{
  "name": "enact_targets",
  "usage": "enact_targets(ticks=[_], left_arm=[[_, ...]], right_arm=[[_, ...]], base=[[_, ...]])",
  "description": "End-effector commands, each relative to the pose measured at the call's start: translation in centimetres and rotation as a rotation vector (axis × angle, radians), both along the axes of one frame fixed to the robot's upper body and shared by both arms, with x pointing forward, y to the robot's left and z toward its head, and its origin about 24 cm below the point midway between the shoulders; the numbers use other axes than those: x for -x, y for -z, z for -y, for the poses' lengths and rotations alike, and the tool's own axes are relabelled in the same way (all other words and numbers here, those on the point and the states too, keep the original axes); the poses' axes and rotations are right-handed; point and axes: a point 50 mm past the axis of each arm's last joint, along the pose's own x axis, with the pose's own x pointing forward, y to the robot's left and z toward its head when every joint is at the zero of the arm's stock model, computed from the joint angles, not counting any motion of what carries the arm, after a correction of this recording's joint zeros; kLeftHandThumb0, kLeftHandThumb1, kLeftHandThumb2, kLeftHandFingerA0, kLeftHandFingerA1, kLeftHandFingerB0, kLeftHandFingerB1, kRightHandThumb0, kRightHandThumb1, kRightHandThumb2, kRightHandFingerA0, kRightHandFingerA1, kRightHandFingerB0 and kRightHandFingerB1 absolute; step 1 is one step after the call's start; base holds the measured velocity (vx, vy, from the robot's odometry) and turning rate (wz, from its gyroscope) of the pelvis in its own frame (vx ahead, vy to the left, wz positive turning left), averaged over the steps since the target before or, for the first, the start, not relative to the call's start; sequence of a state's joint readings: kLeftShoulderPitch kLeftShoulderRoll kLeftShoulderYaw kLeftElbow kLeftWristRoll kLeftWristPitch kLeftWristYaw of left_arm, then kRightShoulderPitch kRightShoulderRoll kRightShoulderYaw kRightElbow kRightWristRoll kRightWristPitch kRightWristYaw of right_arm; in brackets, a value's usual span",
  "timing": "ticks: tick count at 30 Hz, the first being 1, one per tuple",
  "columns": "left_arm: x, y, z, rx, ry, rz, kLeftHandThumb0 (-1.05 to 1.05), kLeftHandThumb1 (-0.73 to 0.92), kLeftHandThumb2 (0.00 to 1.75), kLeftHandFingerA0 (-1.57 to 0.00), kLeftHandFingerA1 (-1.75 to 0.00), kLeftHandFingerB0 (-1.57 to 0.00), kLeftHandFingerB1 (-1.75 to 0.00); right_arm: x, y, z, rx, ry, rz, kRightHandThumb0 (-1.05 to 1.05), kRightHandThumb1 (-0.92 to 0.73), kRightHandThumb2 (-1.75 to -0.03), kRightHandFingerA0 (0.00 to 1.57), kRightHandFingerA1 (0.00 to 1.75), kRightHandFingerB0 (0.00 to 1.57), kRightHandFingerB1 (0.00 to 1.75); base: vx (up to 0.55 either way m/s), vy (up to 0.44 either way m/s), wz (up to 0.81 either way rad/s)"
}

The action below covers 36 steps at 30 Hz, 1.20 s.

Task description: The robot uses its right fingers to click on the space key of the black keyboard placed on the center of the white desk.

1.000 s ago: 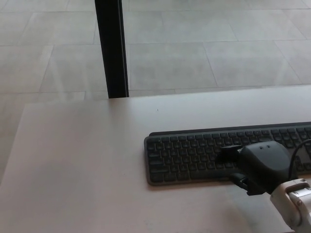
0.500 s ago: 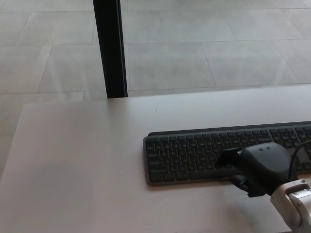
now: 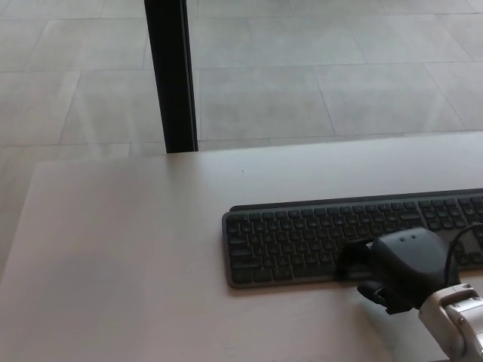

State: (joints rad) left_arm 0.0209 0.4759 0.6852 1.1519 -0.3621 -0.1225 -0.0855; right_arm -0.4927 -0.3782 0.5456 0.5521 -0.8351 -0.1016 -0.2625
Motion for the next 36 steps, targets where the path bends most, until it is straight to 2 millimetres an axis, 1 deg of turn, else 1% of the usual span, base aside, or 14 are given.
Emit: enact_targets(ticks=[1,4,6,8,15,22,23,24,27,28,29,31,35,36], left_arm=[[0.0,-0.6,-0.6,-0.026,-0.014,0.011,-0.42,0.65,0.58,-0.70,-0.61,-0.52,-0.51],[0.2,-0.6,-0.6,-0.021,-0.014,0.021,-0.39,0.65,0.59,-0.68,-0.62,-0.52,-0.51],[0.2,-0.6,-0.6,-0.029,-0.008,0.013,-0.42,0.65,0.58,-0.70,-0.62,-0.55,-0.53],[0.2,-0.6,-0.5,-0.029,-0.015,0.019,-0.41,0.66,0.58,-0.69,-0.63,-0.52,-0.52],[0.0,-0.7,-0.5,-0.034,-0.007,0.014,-0.44,0.65,0.59,-0.70,-0.62,-0.51,-0.51],[0.2,-0.5,-0.5,-0.027,-0.023,0.022,-0.42,0.67,0.59,-0.68,-0.61,-0.53,-0.53],[0.2,-0.5,-0.5,-0.023,-0.027,0.028,-0.41,0.67,0.59,-0.64,-0.61,-0.50,-0.52],[0.3,-0.5,-0.5,-0.019,-0.023,0.031,-0.42,0.68,0.59,-0.62,-0.60,-0.49,-0.51],[0.3,-0.4,-0.4,-0.021,-0.013,0.019,-0.42,0.68,0.59,-0.63,-0.60,-0.49,-0.50],[0.3,-0.4,-0.4,-0.020,-0.022,0.022,-0.42,0.67,0.58,-0.66,-0.61,-0.49,-0.50],[0.3,-0.4,-0.4,-0.017,-0.024,0.024,-0.41,0.67,0.58,-0.66,-0.62,-0.51,-0.52],[0.3,-0.4,-0.3,-0.021,-0.019,0.025,-0.41,0.68,0.58,-0.66,-0.63,-0.51,-0.52],[0.7,-0.2,-0.2,-0.007,-0.019,0.026,-0.42,0.67,0.59,-0.63,-0.61,-0.49,-0.51],[0.8,-0.1,-0.2,-0.008,-0.017,0.023,-0.42,0.67,0.58,-0.65,-0.61,-0.51,-0.51]], right_arm=[[-0.1,0.6,0.5,0.041,0.031,-0.050,-0.40,-0.61,-0.64,0.83,1.58,0.76,0.58],[-0.2,0.8,0.5,0.060,0.043,-0.073,-0.40,-0.60,-0.63,0.79,1.52,0.75,0.56],[-0.1,0.9,0.4,0.059,0.042,-0.066,-0.40,-0.58,-0.63,0.81,1.56,0.77,0.57],[-0.2,0.9,0.3,0.057,0.045,-0.059,-0.41,-0.58,-0.63,0.83,1.61,0.78,0.58],[-0.2,1.1,0.1,0.090,0.044,-0.094,-0.40,-0.62,-0.63,0.78,1.59,0.73,0.55],[0.5,1.5,0.0,0.113,0.010,-0.122,-0.41,-0.62,-0.64,0.83,1.57,0.74,0.57],[0.6,1.4,0.0,0.125,-0.005,-0.115,-0.43,-0.59,-0.64,0.85,1.60,0.76,0.58],[0.8,1.4,0.1,0.130,-0.018,-0.100,-0.50,-0.46,-0.70,0.96,1.50,0.70,0.61],[0.9,1.3,0.2,0.126,-0.024,-0.099,-0.49,-0.46,-0.71,0.97,1.50,0.70,0.62],[1.0,0.9,0.5,0.136,-0.035,-0.106,-0.42,-0.61,-0.64,0.85,1.65,0.75,0.59],[0.9,0.4,0.7,0.149,-0.042,-0.087,-0.41,-0.59,-0.61,0.87,1.66,0.76,0.57],[0.9,0.0,0.9,0.167,-0.055,-0.069,-0.41,-0.60,-0.61,0.84,1.65,0.76,0.56],[-0.1,-2.9,1.8,0.155,-0.060,0.016,-0.38,-0.63,-0.64,0.79,1.58,0.74,0.55],[-0.5,-4.2,1.9,0.119,-0.053,0.037,-0.38,-0.62,-0.64,0.84,1.59,0.73,0.56]], base=[[0.00,0.000,0.00],[0.00,0.000,0.00],[0.00,0.000,0.00],[0.00,0.000,0.00],[0.00,0.000,0.00],[0.00,0.000,0.00],[0.00,0.000,0.00],[0.00,0.000,0.00],[0.00,0.000,0.00],[0.00,0.000,0.00],[0.00,0.000,0.00],[0.00,0.000,0.00],[0.00,0.000,0.00],[0.00,0.000,0.00]])
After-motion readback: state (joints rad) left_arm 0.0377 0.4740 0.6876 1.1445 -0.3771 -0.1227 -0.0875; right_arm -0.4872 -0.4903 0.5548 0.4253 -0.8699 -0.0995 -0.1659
